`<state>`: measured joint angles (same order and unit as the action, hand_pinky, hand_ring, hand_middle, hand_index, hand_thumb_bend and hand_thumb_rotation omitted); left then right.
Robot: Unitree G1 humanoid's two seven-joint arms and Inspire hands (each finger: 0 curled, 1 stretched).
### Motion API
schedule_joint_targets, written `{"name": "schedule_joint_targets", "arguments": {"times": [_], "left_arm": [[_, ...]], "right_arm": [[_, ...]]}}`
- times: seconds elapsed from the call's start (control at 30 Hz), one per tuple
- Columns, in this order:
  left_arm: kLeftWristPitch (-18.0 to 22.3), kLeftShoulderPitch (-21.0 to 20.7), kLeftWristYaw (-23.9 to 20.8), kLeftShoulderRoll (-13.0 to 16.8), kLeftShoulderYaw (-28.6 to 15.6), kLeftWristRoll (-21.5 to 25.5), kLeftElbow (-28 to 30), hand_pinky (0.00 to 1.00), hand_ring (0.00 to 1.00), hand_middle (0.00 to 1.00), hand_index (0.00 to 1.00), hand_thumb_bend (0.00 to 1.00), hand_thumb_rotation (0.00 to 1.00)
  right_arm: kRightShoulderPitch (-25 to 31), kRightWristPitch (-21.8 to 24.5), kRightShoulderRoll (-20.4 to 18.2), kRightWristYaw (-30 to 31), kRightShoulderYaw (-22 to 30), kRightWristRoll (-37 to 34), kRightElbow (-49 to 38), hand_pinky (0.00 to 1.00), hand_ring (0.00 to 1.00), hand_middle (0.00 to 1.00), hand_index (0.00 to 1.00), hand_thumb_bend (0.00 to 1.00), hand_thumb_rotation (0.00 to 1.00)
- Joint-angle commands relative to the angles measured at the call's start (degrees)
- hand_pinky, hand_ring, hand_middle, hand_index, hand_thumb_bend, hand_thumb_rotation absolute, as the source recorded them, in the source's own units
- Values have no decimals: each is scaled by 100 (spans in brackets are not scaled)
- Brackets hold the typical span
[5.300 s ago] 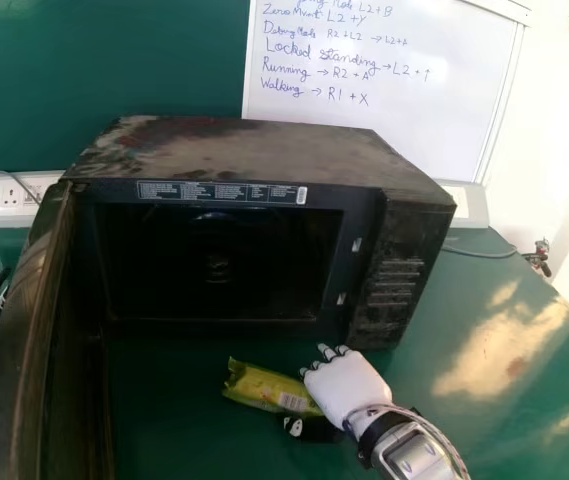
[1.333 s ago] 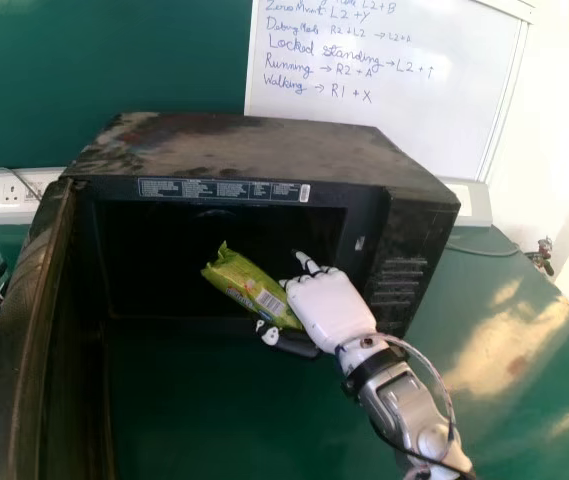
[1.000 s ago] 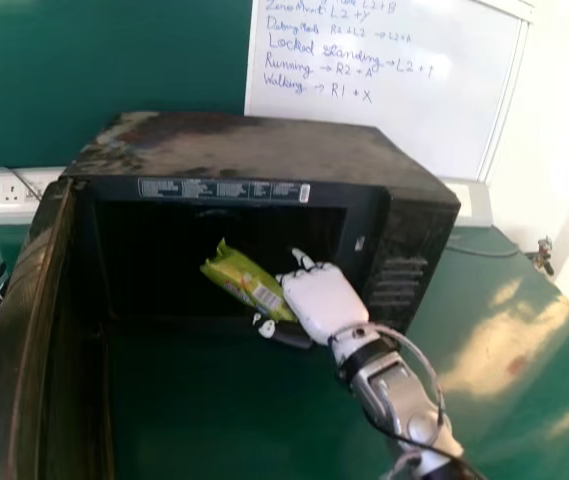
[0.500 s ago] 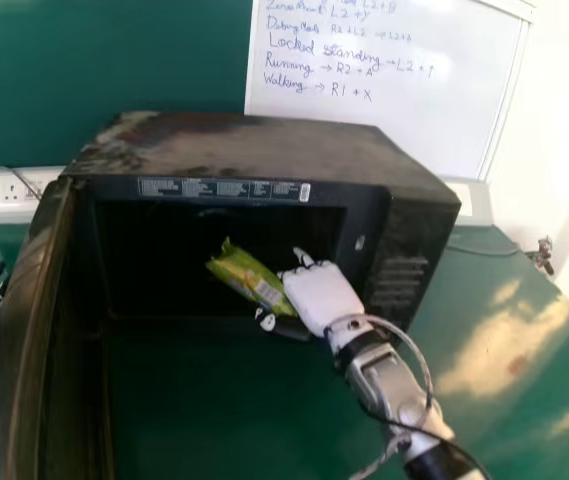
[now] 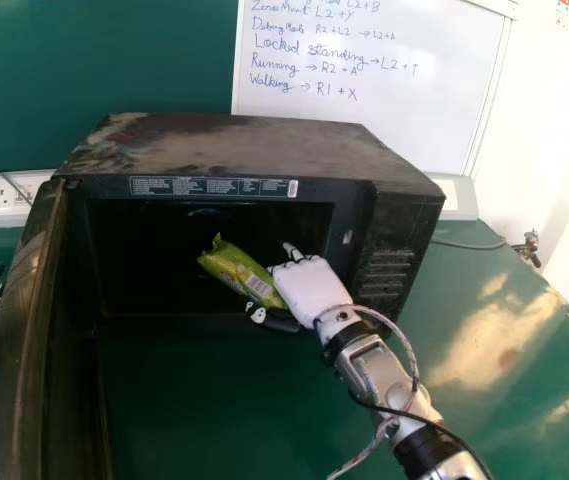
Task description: Put biscuit inside oven
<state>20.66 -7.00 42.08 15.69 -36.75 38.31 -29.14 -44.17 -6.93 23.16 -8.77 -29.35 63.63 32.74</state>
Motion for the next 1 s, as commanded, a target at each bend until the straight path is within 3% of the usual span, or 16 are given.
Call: {"name": "schedule_joint_targets", "arguments": {"times": [0.0,0.3,0.67,0.97], "left_arm": [[12,168,-39,-287,82,11,-145,47,65,72,87,4,0],[32,140,3,-273,70,38,-168,42,63,71,86,4,0],[52,101,78,-245,52,57,-281,36,62,71,86,4,0],[52,126,28,-260,64,27,-240,41,63,71,86,5,0]], "right_arm": [[-353,88,-24,-70,3,-88,153,61,58,49,50,53,0],[-673,87,-156,-242,-156,-108,646,60,59,51,48,53,0],[-1080,-65,-356,-551,-361,-135,1336,60,56,47,52,52,0],[-1132,-127,-548,-581,-456,-289,1335,62,56,47,53,52,0]]}}
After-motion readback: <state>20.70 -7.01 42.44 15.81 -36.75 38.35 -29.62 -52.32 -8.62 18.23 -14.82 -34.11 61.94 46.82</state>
